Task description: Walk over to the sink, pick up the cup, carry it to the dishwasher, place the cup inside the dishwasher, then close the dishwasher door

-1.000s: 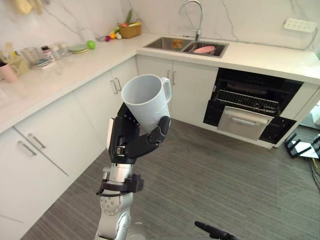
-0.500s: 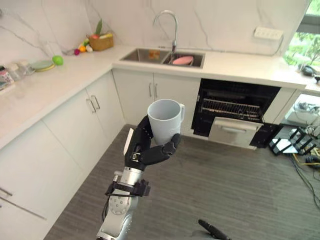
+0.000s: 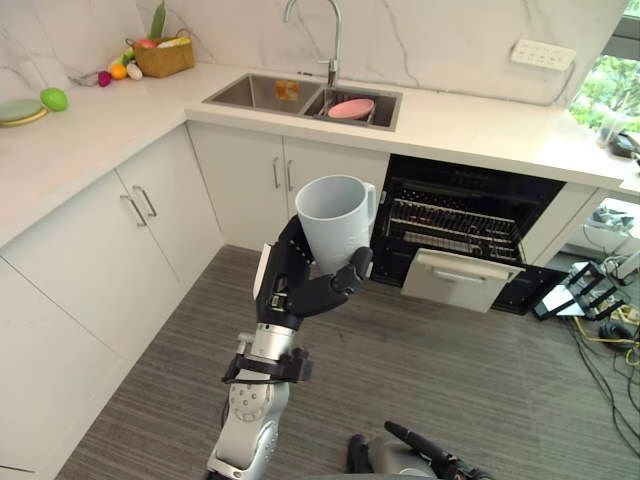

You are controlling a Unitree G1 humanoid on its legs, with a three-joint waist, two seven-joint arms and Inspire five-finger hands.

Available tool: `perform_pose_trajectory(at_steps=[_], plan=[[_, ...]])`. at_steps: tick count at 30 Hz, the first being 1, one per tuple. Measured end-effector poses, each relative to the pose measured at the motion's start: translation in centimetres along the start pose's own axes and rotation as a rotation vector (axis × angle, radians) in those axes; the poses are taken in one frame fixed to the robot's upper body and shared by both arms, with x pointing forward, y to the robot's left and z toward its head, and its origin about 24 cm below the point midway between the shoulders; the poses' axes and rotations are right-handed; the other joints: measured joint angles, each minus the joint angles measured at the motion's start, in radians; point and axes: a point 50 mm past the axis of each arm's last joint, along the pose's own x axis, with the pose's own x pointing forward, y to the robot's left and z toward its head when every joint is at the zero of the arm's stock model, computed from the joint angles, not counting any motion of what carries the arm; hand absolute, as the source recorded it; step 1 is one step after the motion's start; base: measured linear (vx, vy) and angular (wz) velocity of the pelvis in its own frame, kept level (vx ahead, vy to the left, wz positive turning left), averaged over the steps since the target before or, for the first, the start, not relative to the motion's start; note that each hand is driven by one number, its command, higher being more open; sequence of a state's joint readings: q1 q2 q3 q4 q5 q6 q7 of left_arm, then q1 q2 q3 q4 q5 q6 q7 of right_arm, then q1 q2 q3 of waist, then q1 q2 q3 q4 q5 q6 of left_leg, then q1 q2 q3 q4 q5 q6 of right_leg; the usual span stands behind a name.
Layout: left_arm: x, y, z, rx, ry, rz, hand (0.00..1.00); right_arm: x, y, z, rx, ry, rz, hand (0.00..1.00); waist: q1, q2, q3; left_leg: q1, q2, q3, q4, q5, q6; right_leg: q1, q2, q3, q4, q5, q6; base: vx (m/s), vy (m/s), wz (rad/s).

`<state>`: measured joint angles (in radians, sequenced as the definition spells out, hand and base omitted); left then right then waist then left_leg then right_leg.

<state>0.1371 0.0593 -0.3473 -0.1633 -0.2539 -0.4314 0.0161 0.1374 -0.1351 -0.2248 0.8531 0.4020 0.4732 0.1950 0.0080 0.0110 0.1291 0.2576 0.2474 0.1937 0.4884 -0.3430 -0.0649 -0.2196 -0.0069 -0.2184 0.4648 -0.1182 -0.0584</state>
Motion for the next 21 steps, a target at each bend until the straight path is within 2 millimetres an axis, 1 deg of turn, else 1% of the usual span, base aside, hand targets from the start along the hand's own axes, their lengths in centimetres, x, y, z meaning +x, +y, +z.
perform_pose_trajectory(at_steps=[1, 2, 3, 4, 5, 6, 7, 8, 9, 10, 11, 12, 13, 14, 15, 16, 17, 18, 19, 20, 21], plan=[[0.0, 0.1, 0.1, 0.0, -0.005, 0.005, 0.0, 0.0, -0.1, 0.0, 0.003, -0.001, -0.006, 1.0, 0.005, 0.004, 0.002, -0.036, 0.015, -0.005, 0.088, 0.022, 0.035, 0.016, 0.007, -0.006, -0.02, -0.002, 0.002, 0.12, -0.216, -0.11], [-0.1, -0.1, 0.2, -0.013, -0.015, 0.013, 0.0, -0.2, -0.5, 0.3, 0.008, -0.002, -0.026, 1.0, 0.017, 0.051, 0.002, -0.139, 0.08, -0.042, 0.281, 0.114, 0.081, 0.089, 0.04, -0.034, -0.088, -0.005, 0.006, 0.13, -0.084, -0.19], [-0.2, -0.2, 0.8, -0.032, -0.049, 0.034, 0.0, -0.4, -0.8, 0.2, -0.021, 0.007, -0.039, 1.0, 0.035, 0.054, 0.006, -0.241, 0.11, -0.064, 0.468, 0.268, 0.1, 0.096, 0.029, -0.057, 0.045, -0.074, 0.021, 0.3, -0.146, -0.23], [-0.6, -0.1, 1.2, -0.034, -0.067, 0.047, 0.0, -0.4, -0.8, -0.5, -0.029, 0.023, -0.042, 1.0, 0.046, 0.03, -0.004, -0.276, 0.111, -0.072, 0.539, 0.342, 0.091, 0.134, 0.011, -0.042, 0.038, -0.135, 0.033, 0.37, -0.101, -0.07], [-1.0, 0.0, 1.5, -0.039, -0.092, 0.066, 0.0, -0.7, -1.5, -0.3, -0.004, 0.008, -0.058, 1.0, 0.047, 0.048, -0.002, -0.353, 0.132, -0.136, 0.677, 0.397, 0.065, 0.175, 0.042, -0.061, 0.012, -0.166, -0.015, 0.38, -0.086, 0.14], [-1.3, 0.0, 1.5, -0.04, -0.094, 0.065, 0.0, -0.8, -1.7, -0.3, -0.014, 0.01, -0.075, 1.0, 0.05, 0.054, -0.008, -0.422, 0.122, -0.143, 0.747, 0.353, 0.064, 0.201, 0.046, -0.066, -0.011, -0.17, -0.018, 0.32, -0.059, 0.29], [-1.4, 0.1, 1.5, -0.03, -0.093, 0.055, 0.0, -0.7, -1.5, -0.3, -0.028, 0.014, -0.071, 1.0, 0.054, 0.051, -0.008, -0.479, 0.101, -0.114, 0.761, 0.295, 0.064, 0.222, 0.046, -0.065, -0.046, -0.17, -0.019, 0.25, -0.048, 0.17], [-1.5, 0.3, 1.5, -0.022, -0.091, 0.047, 0.0, -0.6, -1.4, -0.3, -0.046, 0.021, -0.074, 1.0, 0.06, 0.046, -0.008, -0.519, 0.079, -0.086, 0.732, 0.243, 0.068, 0.24, 0.045, -0.054, -0.08, -0.159, -0.027, 0.28, -0.072, -0.03], [-1.6, 0.5, 1.5, -0.013, -0.084, 0.045, 0.0, -0.5, -1.4, -0.5, -0.059, 0.044, -0.081, 1.0, 0.068, 0.039, -0.007, -0.527, 0.042, -0.042, 0.609, 0.189, 0.057, 0.271, 0.039, -0.032, -0.13, -0.132, -0.033, 0.3, -0.037, -0.25], [-1.7, 0.7, 1.4, -0.004, -0.077, 0.052, 0.0, -0.4, -1.5, -0.5, -0.071, 0.059, -0.088, 1.0, 0.072, 0.038, -0.007, -0.513, 0.007, -0.03, 0.461, 0.159, 0.048, 0.296, 0.037, -0.013, -0.17, -0.115, -0.027, 0.32, -0.011, -0.42], [-1.8, 0.9, 1.4, 0.002, -0.076, 0.056, 0.0, -0.3, -1.5, -0.5, -0.08, 0.07, -0.092, 1.0, 0.075, 0.037, -0.007, -0.497, -0.015, -0.023, 0.353, 0.147, 0.044, 0.309, 0.034, 0.004, -0.187, -0.104, -0.015, 0.34, 0.045, -0.71], [-1.9, 1.2, 1.3, 0.013, -0.07, 0.069, 0.0, -0.1, -1.5, -0.5, -0.095, 0.091, -0.095, 1.0, 0.08, 0.034, -0.007, -0.451, -0.062, -0.017, 0.112, 0.144, 0.036, 0.328, 0.023, 0.039, -0.205, -0.095, -0.009, 0.36, 0.089, -0.93], [-2.0, 1.3, 0.9, 0.028, -0.051, 0.081, 0.0, 0.0, -1.7, -0.5, -0.098, 0.106, -0.099, 1.0, 0.078, 0.035, -0.007, -0.393, -0.097, -0.018, -0.127, 0.207, 0.034, 0.351, 0.021, 0.075, -0.221, -0.092, 0.002, 0.36, 0.113, -0.97], [-2.0, 1.4, 0.6, 0.037, -0.038, 0.085, 0.0, 0.0, -1.7, -0.6, -0.098, 0.113, -0.101, 1.0, 0.08, 0.034, -0.007, -0.373, -0.111, -0.018, -0.18, 0.297, 0.038, 0.367, 0.022, 0.094, -0.233, -0.092, 0.01, 0.36, 0.127, -0.74], [-2.3, 1.7, -0.3, 0.05, 0.007, 0.084, 0.0, 0.1, -1.5, -1.0, -0.109, 0.125, -0.097, 1.0, 0.067, 0.01, -0.018, -0.338, -0.132, -0.004, -0.227, 0.342, 0.043, 0.397, 0.005, 0.11, -0.272, -0.087, 0.035, 0.35, 0.121, -0.23], [-2.3, 1.7, -0.9, 0.064, 0.038, 0.061, 0.0, 0.3, -1.2, -1.6, -0.104, 0.134, -0.085, 1.0, 0.049, -0.009, -0.035, -0.339, -0.155, -0.006, -0.25, 0.341, 0.045, 0.404, -0.014, 0.103, -0.307, -0.082, 0.043, 0.41, 0.121, -0.01], [-2.2, 1.6, -1.3, 0.075, 0.052, 0.042, 0.0, 0.4, -1.1, -1.8, -0.106, 0.135, -0.088, 1.0, 0.051, -0.024, -0.035, -0.342, -0.166, -0.007, -0.26, 0.34, 0.048, 0.404, -0.023, 0.101, -0.328, -0.079, 0.049, 0.32, 0.081, 0.2], [-2.2, 1.5, -1.5, 0.079, 0.064, 0.032, 0.0, 0.4, -1.0, -1.8, -0.105, 0.135, -0.087, 1.0, 0.053, -0.031, -0.034, -0.343, -0.173, -0.006, -0.268, 0.34, 0.048, 0.404, -0.03, 0.101, -0.339, -0.075, 0.056, 0.26, 0.067, 0.08], [-2.5, 1.6, -2.0, 0.092, 0.096, 0.016, 0.0, 0.4, -1.0, -1.9, -0.102, 0.138, -0.087, 1.0, 0.056, -0.038, -0.034, -0.328, -0.192, -0.002, -0.302, 0.343, 0.053, 0.405, -0.046, 0.1, -0.345, -0.073, 0.061, 0.17, 0.045, 0.05], [-2.6, 1.7, -2.1, 0.097, 0.108, 0.011, 0.0, 0.4, -1.1, -2.3, -0.099, 0.147, -0.089, 1.0, 0.058, -0.038, -0.034, -0.314, -0.199, 0.0, -0.322, 0.345, 0.056, 0.407, -0.051, 0.1, -0.338, -0.072, 0.066, 0.2, 0.048, 0.07], [-2.6, 1.5, -2.3, 0.095, 0.124, 0.006, 0.0, 0.3, -1.4, -2.4, -0.096, 0.153, -0.098, 1.0, 0.06, -0.035, -0.036, -0.289, -0.208, 0.001, -0.349, 0.344, 0.057, 0.401, -0.057, 0.091, -0.291, -0.077, 0.078, 0.17, 0.072, 0.15]])
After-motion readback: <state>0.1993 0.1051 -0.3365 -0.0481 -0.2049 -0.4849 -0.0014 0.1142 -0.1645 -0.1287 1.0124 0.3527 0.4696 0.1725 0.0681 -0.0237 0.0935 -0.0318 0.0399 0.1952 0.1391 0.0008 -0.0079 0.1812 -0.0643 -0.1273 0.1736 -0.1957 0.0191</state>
